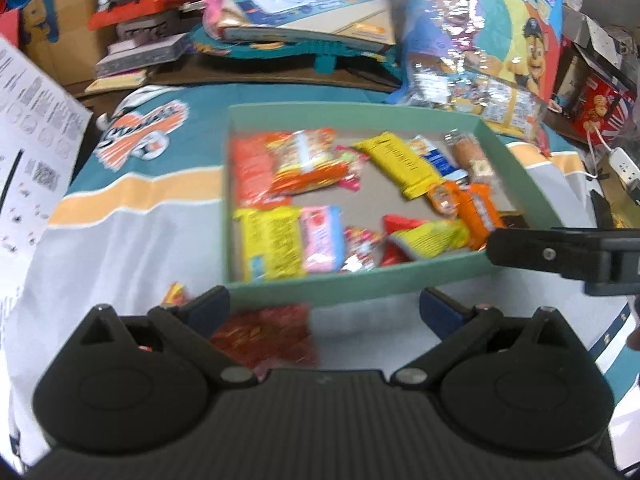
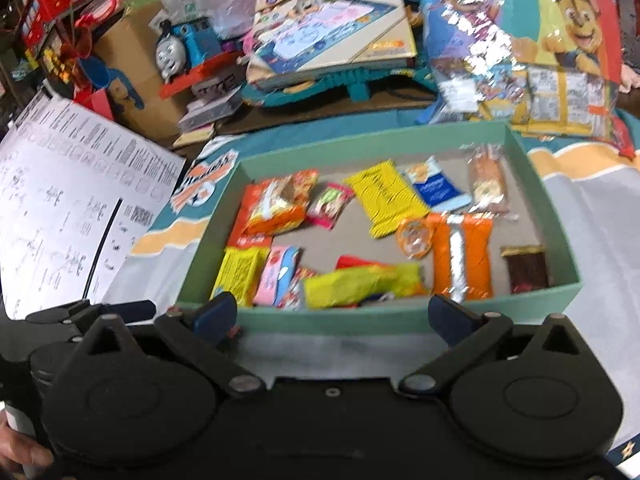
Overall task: Organize snacks
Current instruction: 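Grasp the Skittles packet with the left gripper while the right grasps the red candy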
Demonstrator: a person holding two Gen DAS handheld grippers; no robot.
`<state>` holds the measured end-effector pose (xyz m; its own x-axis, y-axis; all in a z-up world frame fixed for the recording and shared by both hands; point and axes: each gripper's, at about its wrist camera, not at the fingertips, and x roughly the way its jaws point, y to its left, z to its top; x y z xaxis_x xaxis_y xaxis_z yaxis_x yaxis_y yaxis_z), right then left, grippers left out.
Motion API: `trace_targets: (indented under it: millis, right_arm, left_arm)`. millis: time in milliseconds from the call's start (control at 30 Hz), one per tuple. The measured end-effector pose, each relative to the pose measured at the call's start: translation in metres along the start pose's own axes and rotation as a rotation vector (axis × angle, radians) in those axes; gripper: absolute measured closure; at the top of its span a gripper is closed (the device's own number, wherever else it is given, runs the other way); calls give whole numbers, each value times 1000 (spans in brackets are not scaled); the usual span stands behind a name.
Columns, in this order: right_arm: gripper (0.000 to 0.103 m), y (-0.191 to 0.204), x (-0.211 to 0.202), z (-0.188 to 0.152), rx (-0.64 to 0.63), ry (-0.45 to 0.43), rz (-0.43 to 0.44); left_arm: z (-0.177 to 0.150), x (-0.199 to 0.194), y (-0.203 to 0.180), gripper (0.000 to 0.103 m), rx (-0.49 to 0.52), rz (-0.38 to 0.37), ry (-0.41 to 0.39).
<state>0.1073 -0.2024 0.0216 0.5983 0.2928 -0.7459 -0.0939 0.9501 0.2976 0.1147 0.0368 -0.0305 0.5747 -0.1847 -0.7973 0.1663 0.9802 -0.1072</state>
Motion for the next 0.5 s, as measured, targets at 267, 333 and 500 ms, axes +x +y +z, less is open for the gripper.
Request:
trace_targets:
  millis: [267, 333, 500]
  right_arm:
    - [0, 26, 31, -20, 2, 105, 53]
    - [0, 30, 37, -22, 12, 128, 68]
    - [3, 43, 58, -20, 41, 175, 85]
  left_arm:
    - [-27, 5, 63, 0, -36, 52, 24]
    - [-29, 7, 74, 0, -19, 79, 21]
    - [-31, 18, 96, 5, -13, 77, 32]
